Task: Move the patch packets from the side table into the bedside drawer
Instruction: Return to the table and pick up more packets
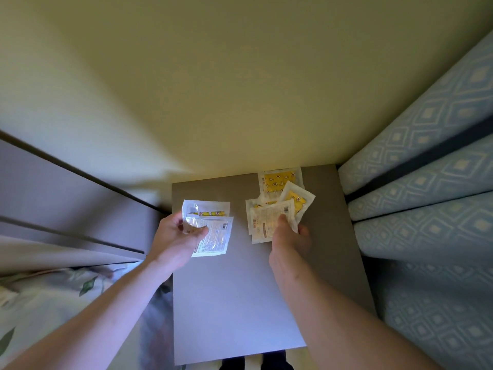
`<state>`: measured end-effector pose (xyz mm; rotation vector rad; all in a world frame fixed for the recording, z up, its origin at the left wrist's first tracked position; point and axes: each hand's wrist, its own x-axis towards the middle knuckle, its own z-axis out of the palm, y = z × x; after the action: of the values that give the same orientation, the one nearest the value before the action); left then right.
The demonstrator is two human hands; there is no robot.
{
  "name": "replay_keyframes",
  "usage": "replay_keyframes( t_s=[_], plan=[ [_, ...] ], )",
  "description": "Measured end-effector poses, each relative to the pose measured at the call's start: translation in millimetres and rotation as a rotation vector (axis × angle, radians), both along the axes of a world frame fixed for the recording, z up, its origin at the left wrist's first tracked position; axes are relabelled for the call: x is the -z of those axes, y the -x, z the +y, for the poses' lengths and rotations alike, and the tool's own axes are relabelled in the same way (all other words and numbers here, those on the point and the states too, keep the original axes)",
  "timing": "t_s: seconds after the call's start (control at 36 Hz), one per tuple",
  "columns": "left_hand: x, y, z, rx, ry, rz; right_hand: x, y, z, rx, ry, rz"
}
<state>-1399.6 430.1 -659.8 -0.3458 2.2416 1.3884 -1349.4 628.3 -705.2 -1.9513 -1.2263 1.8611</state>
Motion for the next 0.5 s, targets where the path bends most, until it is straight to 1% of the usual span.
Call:
replay_keyframes(
  t_s=[0.11, 0.19, 0.28, 0.33, 0.36, 0.44, 0.5],
  plan=[
    [-1, 10, 2, 0.0, -0.002, -0.024, 5, 2, 1, -0.005, 0.027, -0.027],
    [-1, 14, 4, 0.017, 0.007, -0.005, 7, -7, 5, -0.029, 0.032, -0.049],
    [1, 15, 10, 0.086, 0.005, 0.03, 1, -30, 12, -0.048, -0.009, -0.047],
    [4, 16, 14, 0.137, 0.019, 0.034, -10, -52, 20, -0.096, -0.079, -0.056],
    [4, 18, 17, 0.192, 0.048, 0.031, -17, -65, 27, -0.153, -0.138, -0.067],
    [6, 28, 31, 0.437, 0.205, 0.02, -34, -97, 57, -0.458, -0.316, -0.13],
    [3, 38, 49, 0.663, 0.314, 0.056, -39, -107, 82, -0.556, -0.375, -0.098]
  ],
)
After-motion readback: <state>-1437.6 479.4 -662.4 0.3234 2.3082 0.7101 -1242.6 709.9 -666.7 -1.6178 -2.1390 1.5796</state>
